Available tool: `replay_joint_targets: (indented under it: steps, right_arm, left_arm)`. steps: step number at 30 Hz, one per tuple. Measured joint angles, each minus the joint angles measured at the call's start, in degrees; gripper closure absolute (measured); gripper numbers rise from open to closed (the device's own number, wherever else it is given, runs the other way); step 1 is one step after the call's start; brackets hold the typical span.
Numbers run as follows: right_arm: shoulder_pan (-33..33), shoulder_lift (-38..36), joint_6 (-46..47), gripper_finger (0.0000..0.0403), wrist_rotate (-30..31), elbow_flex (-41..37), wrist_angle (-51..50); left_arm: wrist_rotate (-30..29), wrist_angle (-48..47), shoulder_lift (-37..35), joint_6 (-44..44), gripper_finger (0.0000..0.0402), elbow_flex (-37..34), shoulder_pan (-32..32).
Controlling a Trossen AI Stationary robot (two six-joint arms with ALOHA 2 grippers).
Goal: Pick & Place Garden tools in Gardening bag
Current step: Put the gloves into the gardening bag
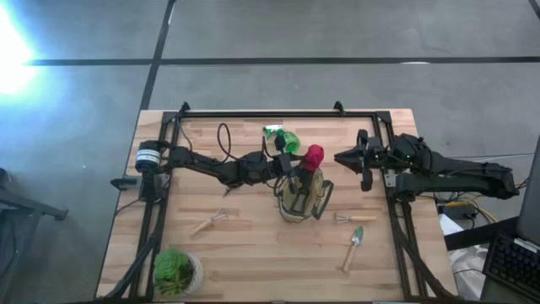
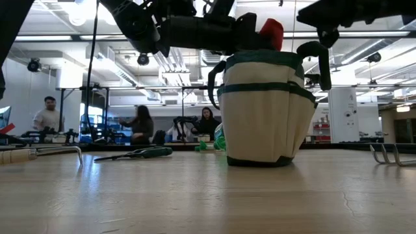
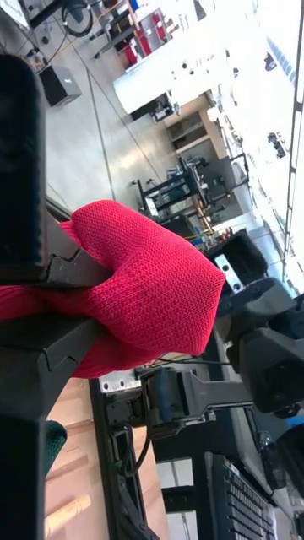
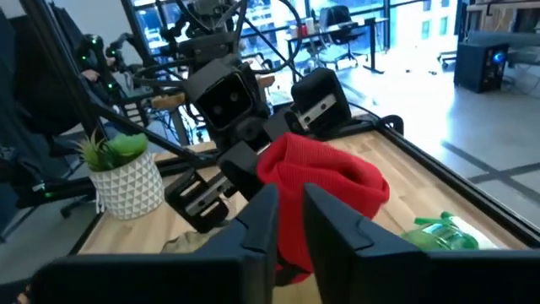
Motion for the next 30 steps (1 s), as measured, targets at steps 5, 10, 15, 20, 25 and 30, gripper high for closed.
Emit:
replay_joint_targets:
  steps: [5, 10, 15, 20, 25, 30]
  right_arm:
    - [0.0, 4.0, -0.4, 0.0282, -0.1, 2.4, -0.5]
    - [0.0, 8.8, -2.1, 0.0209, -0.2, 3.7, -0.6]
    - [0.7, 12.4, -12.7, 0.0158, -2.6, 6.0, -1.5]
    - [2.0, 14.7, -19.1, 0.0143, -2.3, 7.5, -2.7]
    - [2.0, 16.9, -22.1, 0.0147, 1.1, 8.3, -2.4]
    - [2.0, 18.6, -23.6, 0.0158, 4.3, 9.7, -2.6]
  left_arm:
    - [0.0, 0.0, 0.0, 0.9, 0.0371, 0.0, 0.0]
    - [0.0, -0.5, 0.0, 0.9, 0.0371, 0.0, 0.0]
    - [0.0, -0.9, 0.0, 0.8, 0.0371, 0.0, 0.0]
    - [0.0, -1.0, 0.0, 0.8, 0.0371, 0.0, 0.0]
    - [-0.2, -1.2, 0.0, 0.7, 0.0371, 0.0, 0.0]
    - [-0.6, -1.3, -0.1, 0.2, 0.0371, 0.0, 0.1]
